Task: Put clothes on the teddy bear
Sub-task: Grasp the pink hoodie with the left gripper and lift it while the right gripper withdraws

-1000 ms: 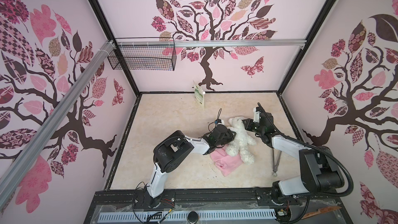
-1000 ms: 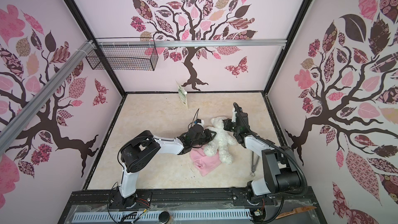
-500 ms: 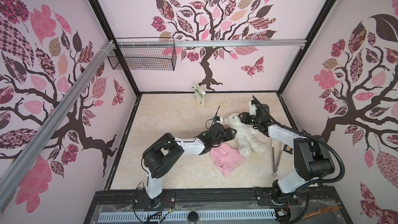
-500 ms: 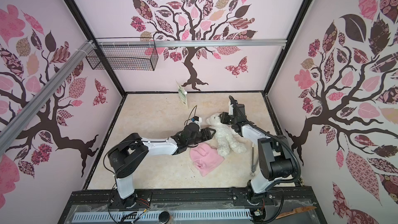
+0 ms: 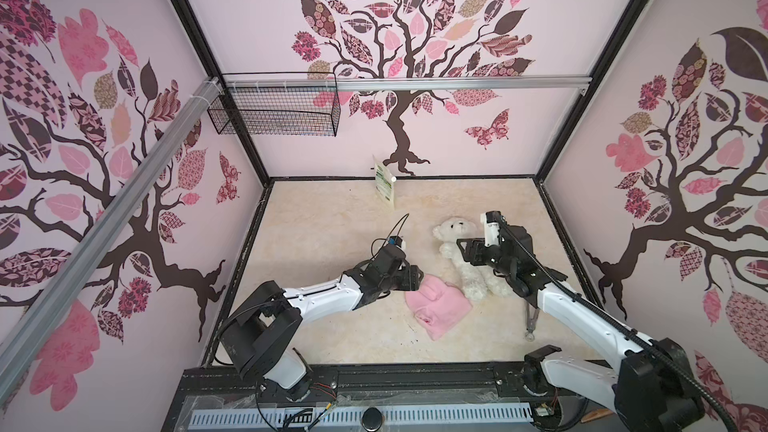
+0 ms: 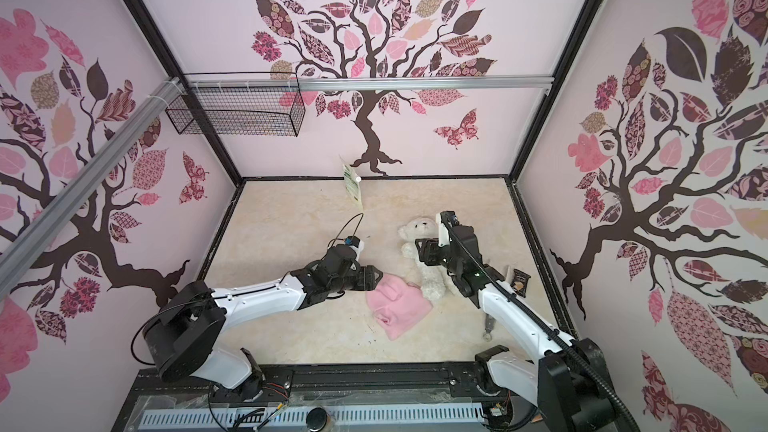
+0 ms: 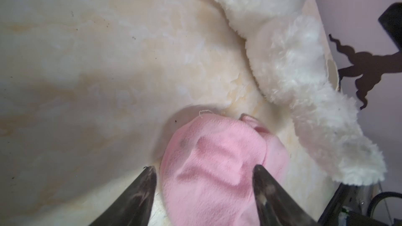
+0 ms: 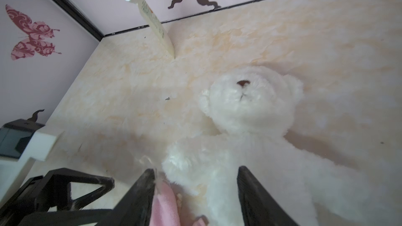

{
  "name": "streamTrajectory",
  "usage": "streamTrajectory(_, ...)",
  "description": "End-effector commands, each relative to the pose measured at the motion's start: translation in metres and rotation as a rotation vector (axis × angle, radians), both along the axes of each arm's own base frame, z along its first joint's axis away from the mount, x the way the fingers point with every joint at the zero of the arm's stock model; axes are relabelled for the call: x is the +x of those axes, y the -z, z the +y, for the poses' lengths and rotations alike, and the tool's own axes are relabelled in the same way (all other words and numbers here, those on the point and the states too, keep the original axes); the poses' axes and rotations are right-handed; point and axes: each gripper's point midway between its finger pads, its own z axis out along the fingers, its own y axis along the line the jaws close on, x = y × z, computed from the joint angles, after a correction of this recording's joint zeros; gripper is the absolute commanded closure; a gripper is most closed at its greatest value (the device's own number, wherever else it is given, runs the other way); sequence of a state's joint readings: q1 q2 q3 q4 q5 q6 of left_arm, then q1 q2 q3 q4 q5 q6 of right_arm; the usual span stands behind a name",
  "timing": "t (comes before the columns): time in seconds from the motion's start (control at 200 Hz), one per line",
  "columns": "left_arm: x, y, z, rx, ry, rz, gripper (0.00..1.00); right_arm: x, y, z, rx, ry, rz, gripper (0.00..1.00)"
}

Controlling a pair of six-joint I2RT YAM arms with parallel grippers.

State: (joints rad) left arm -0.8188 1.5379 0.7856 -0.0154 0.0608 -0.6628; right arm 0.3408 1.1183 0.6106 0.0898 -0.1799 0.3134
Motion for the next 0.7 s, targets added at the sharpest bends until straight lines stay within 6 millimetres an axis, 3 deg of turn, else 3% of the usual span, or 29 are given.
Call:
streamTrajectory(0.0, -0.017, 0.033, 0.01, 0.097, 0.07, 0.054, 0.36, -0.009, 0.002, 0.01, 0.033, -0.036, 0.026, 0.36)
streamTrajectory(0.14, -0.021, 0.043, -0.007, 0.078, 0.13, 0.093, 0.46, -0.012, 0.008, 0.014, 0.038, -0.058, 0.044, 0.35)
streamTrajectory(0.285, -0.019, 0.055, -0.012, 0.09, 0.127, 0.107, 0.54, -0.013, 0.012, 0.015, 0.043, -0.064, 0.054, 0.35)
streamTrajectory(0.395, -0.016, 0.052, -0.007, 0.081, 0.105, 0.092, 0.78, -0.016, 0.013, 0.016, 0.049, -0.072, 0.061, 0.35)
streamTrajectory(0.505, -0.008, 0.037, 0.013, -0.024, 0.036, 0.096, 0.95, -0.022, 0.011, 0.019, 0.062, -0.096, 0.062, 0.35)
streamTrajectory(0.625, 0.006, 0.019, 0.056, -0.083, -0.057, 0.084, 0.97, -0.038, 0.004, 0.038, 0.09, -0.186, 0.026, 0.35)
streamTrajectory(0.695, 0.013, 0.021, 0.082, -0.053, -0.111, 0.077, 0.97, -0.05, 0.0, 0.057, 0.068, -0.252, -0.009, 0.35)
